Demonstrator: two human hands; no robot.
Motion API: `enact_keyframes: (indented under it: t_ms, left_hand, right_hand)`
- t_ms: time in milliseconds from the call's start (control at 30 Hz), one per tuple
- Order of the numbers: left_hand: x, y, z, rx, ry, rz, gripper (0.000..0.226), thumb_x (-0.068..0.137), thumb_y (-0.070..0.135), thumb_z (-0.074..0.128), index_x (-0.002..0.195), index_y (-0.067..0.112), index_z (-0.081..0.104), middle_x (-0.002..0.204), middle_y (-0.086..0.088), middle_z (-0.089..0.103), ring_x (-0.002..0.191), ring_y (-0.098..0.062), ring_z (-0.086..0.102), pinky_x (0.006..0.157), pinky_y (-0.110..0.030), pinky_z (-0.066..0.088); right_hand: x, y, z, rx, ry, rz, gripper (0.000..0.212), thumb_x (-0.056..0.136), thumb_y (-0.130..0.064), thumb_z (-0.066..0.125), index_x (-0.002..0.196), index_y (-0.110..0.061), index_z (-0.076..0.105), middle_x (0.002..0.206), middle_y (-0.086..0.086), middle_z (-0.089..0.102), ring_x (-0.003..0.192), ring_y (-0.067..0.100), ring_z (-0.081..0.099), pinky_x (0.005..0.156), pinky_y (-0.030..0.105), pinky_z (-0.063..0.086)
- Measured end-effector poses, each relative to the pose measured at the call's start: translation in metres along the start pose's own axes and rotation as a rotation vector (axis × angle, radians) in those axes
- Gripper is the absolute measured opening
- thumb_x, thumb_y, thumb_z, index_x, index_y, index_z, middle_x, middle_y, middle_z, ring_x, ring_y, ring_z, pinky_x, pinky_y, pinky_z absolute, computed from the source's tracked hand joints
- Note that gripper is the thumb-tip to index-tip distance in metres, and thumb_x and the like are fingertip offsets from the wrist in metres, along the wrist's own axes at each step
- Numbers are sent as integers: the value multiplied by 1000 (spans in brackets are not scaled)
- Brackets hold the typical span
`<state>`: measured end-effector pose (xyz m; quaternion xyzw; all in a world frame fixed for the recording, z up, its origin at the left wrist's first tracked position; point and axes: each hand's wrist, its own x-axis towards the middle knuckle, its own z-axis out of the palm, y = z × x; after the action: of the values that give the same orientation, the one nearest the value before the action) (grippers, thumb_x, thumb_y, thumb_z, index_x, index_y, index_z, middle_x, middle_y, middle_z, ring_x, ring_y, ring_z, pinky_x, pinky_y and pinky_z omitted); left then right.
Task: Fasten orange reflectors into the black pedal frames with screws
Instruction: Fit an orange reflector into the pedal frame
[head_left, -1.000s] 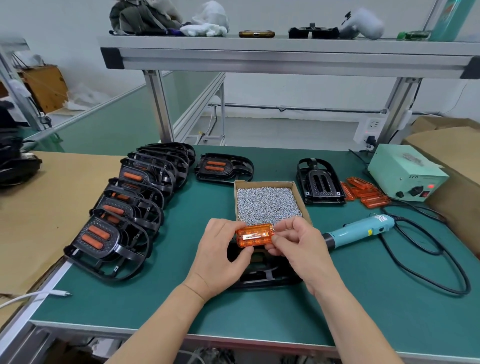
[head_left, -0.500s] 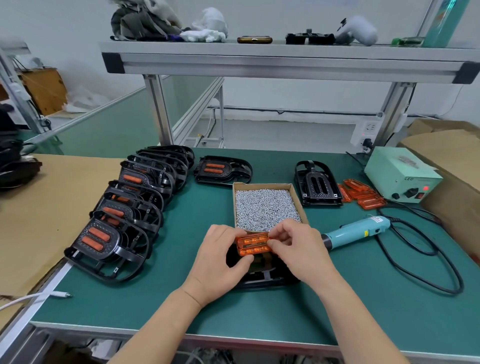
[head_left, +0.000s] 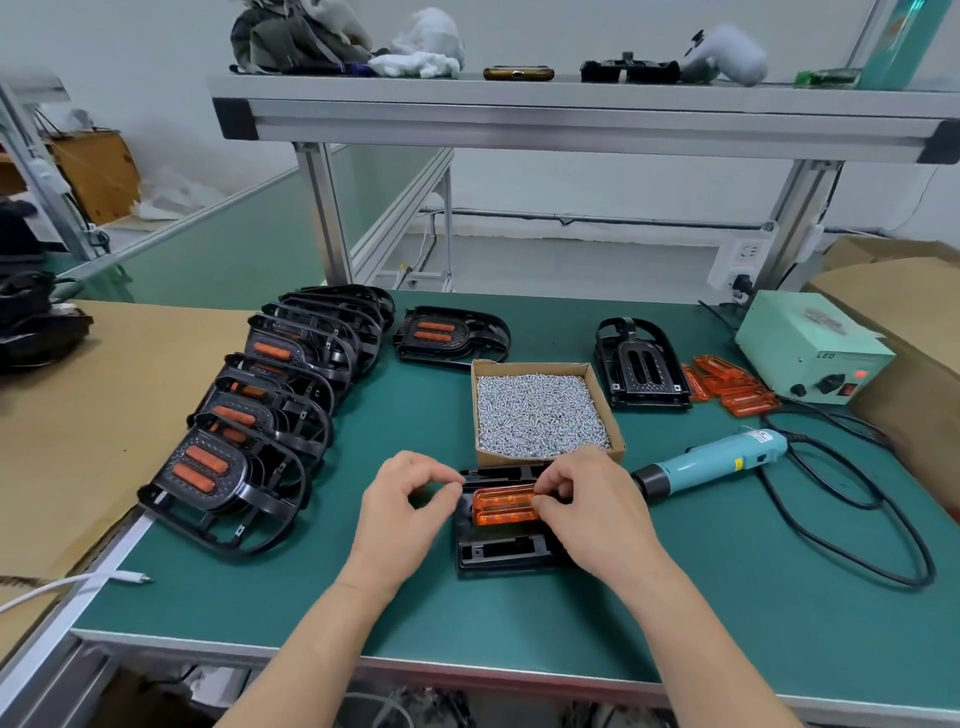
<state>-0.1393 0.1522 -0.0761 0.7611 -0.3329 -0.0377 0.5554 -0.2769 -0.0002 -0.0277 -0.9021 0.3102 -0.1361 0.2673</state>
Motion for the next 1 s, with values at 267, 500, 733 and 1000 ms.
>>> enact_keyframes:
  t_ms: [267, 500, 733, 1000]
  left_hand:
    - [-1, 8, -1, 71, -94, 2, 23, 81, 9, 77, 74, 31, 76, 86, 7, 63, 94, -10, 57, 85, -19, 42]
    - [-2, 14, 0, 196, -194, 53, 21, 79, 12, 77, 69, 29, 70, 85, 10, 62, 98, -7, 50, 84, -12, 34]
    - [0, 15, -1, 267, -321, 104, 15, 84, 9, 70, 74, 20, 66, 89, 4, 54, 99, -12, 45, 84, -15, 32]
    - [-5, 10, -4, 263, -264, 122, 14, 87, 12, 70, 93, 25, 67, 102, 7, 47, 109, -8, 44, 93, -13, 31]
  right_hand:
    - [0, -2, 8, -69, -10, -42, 14, 86, -23, 72, 77, -31, 65, 87, -13, 48, 91, 10, 51, 77, 28, 41]
    - [10, -5, 1, -170, -138, -43, 19, 83, -19, 71, 71, -31, 62, 83, -11, 58, 85, 14, 59, 68, 27, 41]
    - [13, -2, 2, -188, -142, -69, 21, 84, -23, 74, 72, -32, 59, 88, -9, 66, 85, 15, 62, 68, 28, 43]
    - [12, 48, -29, 223, 406, 174, 24, 90, -35, 71, 92, -16, 55, 95, 2, 59, 85, 20, 54, 79, 34, 41]
